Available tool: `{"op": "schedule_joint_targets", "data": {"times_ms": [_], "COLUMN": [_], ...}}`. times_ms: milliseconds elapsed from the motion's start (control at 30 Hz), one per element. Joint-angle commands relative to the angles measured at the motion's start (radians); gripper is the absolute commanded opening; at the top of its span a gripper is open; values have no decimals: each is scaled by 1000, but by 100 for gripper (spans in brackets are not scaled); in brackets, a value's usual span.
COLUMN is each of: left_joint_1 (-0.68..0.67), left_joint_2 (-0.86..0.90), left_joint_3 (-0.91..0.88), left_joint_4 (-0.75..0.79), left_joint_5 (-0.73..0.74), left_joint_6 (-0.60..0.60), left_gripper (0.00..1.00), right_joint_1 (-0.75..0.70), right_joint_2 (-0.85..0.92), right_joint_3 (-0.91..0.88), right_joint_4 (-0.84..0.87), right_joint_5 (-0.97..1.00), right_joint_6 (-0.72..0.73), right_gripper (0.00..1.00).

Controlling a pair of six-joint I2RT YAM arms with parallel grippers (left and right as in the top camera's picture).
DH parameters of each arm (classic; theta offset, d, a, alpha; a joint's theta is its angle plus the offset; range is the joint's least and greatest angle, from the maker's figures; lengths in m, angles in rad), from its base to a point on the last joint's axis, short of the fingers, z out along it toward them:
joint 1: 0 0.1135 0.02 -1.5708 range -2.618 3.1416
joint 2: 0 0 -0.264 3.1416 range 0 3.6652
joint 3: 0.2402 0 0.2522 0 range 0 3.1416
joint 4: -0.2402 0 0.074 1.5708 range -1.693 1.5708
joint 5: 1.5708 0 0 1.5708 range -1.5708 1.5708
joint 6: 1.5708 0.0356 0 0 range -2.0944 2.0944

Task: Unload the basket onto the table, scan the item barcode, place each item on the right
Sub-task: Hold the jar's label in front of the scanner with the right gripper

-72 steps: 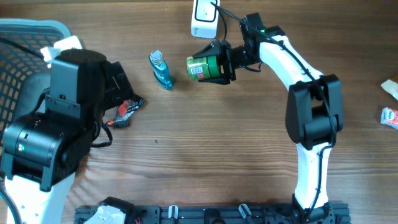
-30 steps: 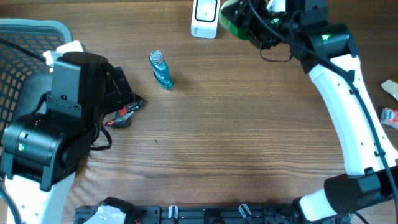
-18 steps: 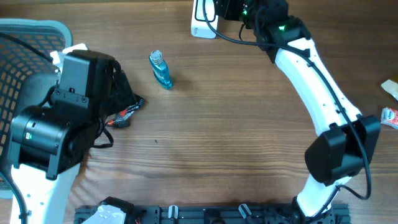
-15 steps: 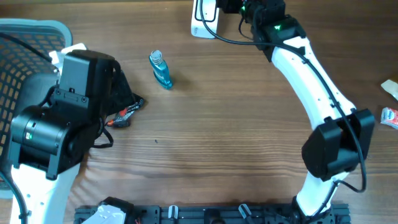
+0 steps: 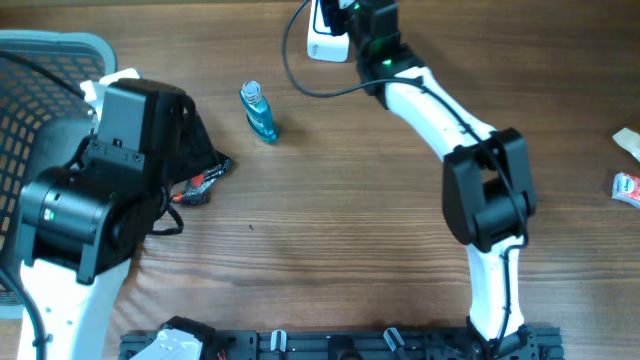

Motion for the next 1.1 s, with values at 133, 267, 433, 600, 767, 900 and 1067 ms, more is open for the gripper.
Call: {"op": "schedule_joint_targets", "data": {"times_ms": [133, 267, 433, 600, 767, 900, 1067], "left_joint_1": [5, 5, 5, 5, 5, 5, 5], "left_joint_2": [76, 100, 101, 101, 101, 101, 101], "left_joint_3": [0, 0, 0, 0, 0, 0, 0], "left_joint_4": [-5, -20, -20, -20, -20, -19, -20], "left_joint_5": [-21, -25, -58, -58, -58, -59, -58], "left_joint_6": [-10, -10, -10, -10, -10, -10, -10], "left_gripper": [100, 100, 100, 100, 100, 100, 100], "right_joint_1": [-1, -1, -1, 0, 0, 3, 14], "right_joint_2": [127, 198, 228, 228, 228, 228, 224], "right_joint_3": [14, 14, 14, 14, 14, 14, 14], "right_joint_4": [100, 166, 213, 221, 224, 224, 231], "right_joint_5": [84, 101, 105, 105, 105, 105, 135], "right_joint_6": [-103, -123, -121, -121, -122, -122, -160], "right_gripper": [60, 61, 60, 60, 61, 60, 59]}}
